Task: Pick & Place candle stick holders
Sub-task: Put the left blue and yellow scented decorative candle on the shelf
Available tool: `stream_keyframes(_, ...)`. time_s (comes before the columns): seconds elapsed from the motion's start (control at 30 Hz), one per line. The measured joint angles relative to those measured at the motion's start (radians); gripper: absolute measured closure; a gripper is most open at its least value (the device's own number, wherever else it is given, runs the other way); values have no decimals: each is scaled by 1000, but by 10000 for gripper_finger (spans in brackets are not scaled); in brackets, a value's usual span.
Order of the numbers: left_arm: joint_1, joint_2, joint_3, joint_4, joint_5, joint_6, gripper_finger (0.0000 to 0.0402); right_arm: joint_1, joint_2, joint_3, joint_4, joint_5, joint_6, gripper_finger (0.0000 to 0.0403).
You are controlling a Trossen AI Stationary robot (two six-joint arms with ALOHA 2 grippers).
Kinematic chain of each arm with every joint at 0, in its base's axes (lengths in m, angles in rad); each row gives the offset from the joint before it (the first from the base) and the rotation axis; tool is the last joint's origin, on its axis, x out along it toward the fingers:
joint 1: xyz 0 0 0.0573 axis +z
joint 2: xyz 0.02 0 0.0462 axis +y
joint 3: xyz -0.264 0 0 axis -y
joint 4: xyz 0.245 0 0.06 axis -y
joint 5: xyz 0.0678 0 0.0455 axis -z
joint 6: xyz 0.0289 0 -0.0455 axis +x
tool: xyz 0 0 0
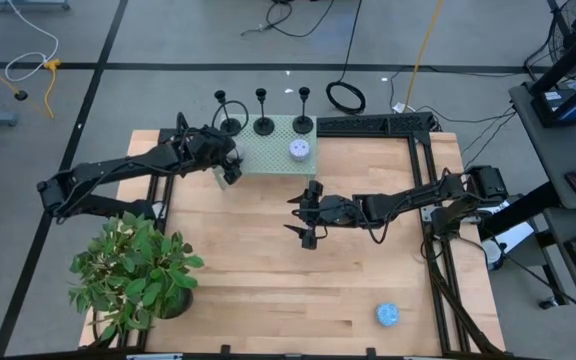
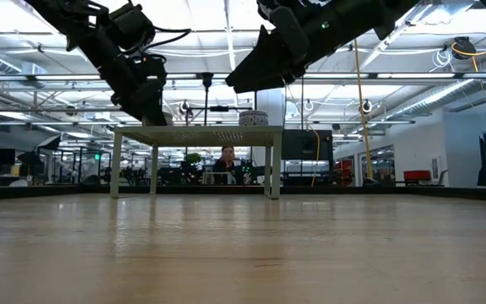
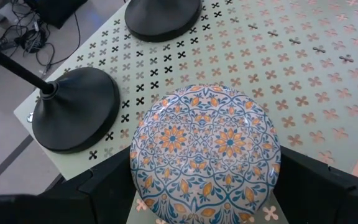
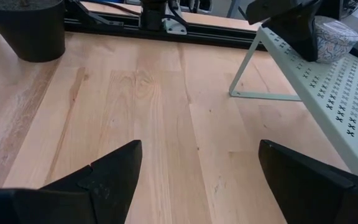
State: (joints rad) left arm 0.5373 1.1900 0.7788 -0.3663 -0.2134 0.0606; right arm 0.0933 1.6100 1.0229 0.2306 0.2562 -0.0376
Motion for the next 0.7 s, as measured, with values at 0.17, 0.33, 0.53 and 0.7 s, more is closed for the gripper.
stream_keyframes(0.17, 0, 0, 0, 13, -4, 13, 66, 0, 0, 0, 0, 0, 0, 85)
stream_keyframes(0.33, 0, 0, -1, 24, -5, 14, 57, 0, 0, 0, 0, 0, 0, 85)
stream_keyframes(0.53, 0, 0, -1, 25, -5, 14, 56, 0, 0, 0, 0, 0, 0, 85)
stream_keyframes(0.7, 0, 0, -1, 33, -5, 22, 57, 0, 0, 0, 0, 0, 0, 85)
